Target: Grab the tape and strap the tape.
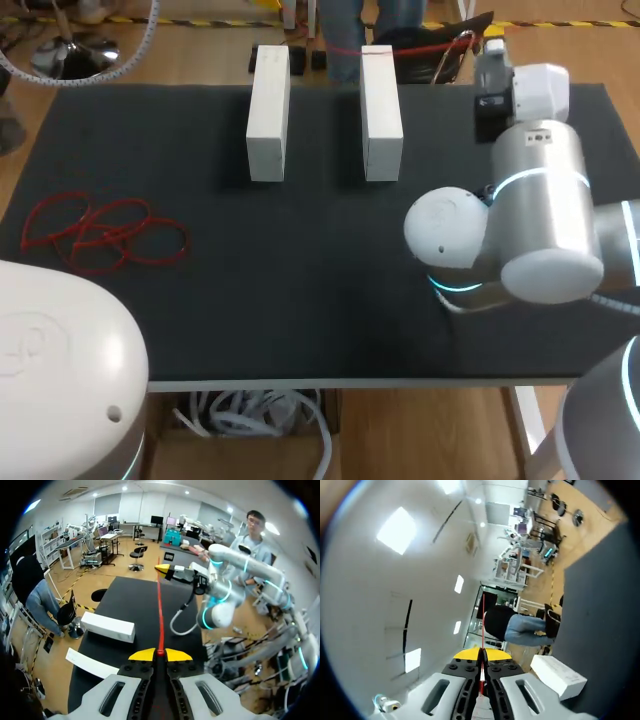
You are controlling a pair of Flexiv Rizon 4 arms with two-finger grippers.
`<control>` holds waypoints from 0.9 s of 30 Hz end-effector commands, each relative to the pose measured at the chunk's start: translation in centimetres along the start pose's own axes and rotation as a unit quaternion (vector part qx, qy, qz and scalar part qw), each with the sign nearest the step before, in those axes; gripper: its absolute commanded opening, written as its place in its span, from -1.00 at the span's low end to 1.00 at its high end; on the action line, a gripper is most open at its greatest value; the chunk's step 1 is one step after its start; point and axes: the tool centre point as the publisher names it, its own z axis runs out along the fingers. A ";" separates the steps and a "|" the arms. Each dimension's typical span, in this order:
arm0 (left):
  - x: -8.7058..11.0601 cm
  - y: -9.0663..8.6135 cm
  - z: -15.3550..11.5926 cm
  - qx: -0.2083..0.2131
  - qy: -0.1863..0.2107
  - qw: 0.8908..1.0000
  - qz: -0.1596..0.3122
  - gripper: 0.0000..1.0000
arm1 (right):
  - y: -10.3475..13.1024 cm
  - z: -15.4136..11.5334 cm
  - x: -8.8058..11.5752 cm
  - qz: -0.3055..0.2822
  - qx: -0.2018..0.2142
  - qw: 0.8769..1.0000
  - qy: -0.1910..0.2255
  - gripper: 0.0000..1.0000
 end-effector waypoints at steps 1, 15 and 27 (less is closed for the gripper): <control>-0.1 -0.1 -0.1 -0.002 0.001 1.000 0.000 -1.00 | 1.0 0.5 2.2 -0.101 0.068 0.993 -0.006 -1.00; -0.1 -0.1 -0.1 -0.002 0.001 1.000 0.000 -1.00 | -2.9 0.6 7.7 -0.368 0.166 0.909 0.106 -1.00; -0.1 -0.1 -0.1 -0.002 0.001 1.000 0.000 -1.00 | -4.7 0.9 9.1 -0.477 0.098 0.868 0.097 -1.00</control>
